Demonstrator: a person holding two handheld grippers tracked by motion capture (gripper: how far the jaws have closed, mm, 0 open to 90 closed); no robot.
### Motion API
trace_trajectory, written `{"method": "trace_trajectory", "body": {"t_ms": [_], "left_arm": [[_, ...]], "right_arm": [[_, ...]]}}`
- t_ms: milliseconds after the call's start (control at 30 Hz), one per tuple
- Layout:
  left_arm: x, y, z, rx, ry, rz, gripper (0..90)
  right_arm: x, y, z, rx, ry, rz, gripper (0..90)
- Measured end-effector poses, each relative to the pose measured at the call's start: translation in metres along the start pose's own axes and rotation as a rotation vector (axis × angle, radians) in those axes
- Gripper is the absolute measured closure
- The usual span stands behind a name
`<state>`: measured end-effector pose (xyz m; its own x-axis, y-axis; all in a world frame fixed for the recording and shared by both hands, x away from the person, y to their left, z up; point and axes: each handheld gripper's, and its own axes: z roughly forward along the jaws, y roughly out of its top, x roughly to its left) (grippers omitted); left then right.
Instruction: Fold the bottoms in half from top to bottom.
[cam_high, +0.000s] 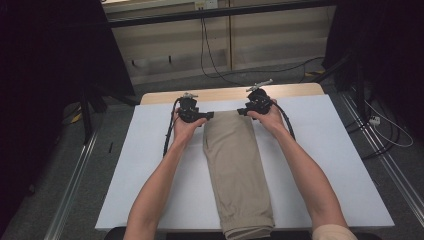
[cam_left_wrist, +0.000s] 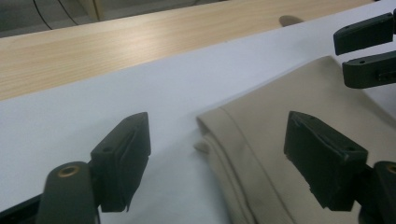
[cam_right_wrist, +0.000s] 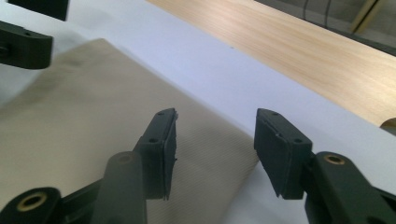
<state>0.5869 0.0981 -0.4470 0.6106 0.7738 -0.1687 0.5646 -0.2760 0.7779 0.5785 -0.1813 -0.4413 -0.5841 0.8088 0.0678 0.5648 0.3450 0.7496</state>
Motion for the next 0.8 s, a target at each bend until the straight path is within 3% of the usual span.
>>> {"method": "trace_trajectory", "body": {"t_ms": [67, 133, 200, 267, 300, 367, 433, 500, 667, 733, 800], "left_arm": [[0.001, -0.001, 0.008, 0.051, -0.008, -0.011, 24.4], [-0.001, -0.002, 0.013, 0.031, 0.007, 0.011, 24.5], [0.000, -0.002, 0.019, 0.023, -0.003, -0.005, 24.7], [0.000, -0.003, 0.023, 0.028, 0.021, 0.020, 26.1], [0.000, -0.004, 0.025, 0.029, 0.022, 0.013, 27.3], [0.001, -0.003, 0.026, 0.020, 0.022, 0.004, 28.5], [0.002, -0.001, 0.027, 0.039, 0.022, 0.030, 31.2], [0.003, -0.001, 0.027, 0.042, 0.015, 0.030, 34.6], [0.001, -0.002, 0.023, 0.060, -0.069, 0.026, 57.8], [0.000, -0.002, 0.022, 0.082, -0.078, 0.021, 61.1], [-0.002, -0.003, 0.021, 0.091, -0.105, -0.002, 76.0]], "right_arm": [[-0.003, -0.001, 0.007, 0.017, -0.022, 0.005, 51.3], [-0.008, -0.005, 0.012, 0.018, -0.043, 0.031, 51.2], [-0.011, -0.009, 0.016, 0.029, -0.052, 0.047, 49.0], [-0.013, -0.011, 0.018, 0.018, -0.044, 0.062, 48.0], [-0.014, -0.011, 0.018, 0.014, -0.038, 0.071, 47.2], [-0.013, -0.011, 0.019, 0.017, -0.040, 0.058, 45.7], [-0.013, -0.010, 0.020, 0.020, -0.037, 0.057, 44.8], [-0.013, -0.010, 0.020, 0.017, -0.033, 0.064, 44.8], [-0.009, -0.010, 0.020, 0.029, -0.046, 0.028, 51.0], [-0.007, -0.009, 0.020, 0.035, -0.036, 0.014, 57.4], [-0.004, -0.008, 0.020, 0.043, -0.032, 0.004, 63.8]]}}
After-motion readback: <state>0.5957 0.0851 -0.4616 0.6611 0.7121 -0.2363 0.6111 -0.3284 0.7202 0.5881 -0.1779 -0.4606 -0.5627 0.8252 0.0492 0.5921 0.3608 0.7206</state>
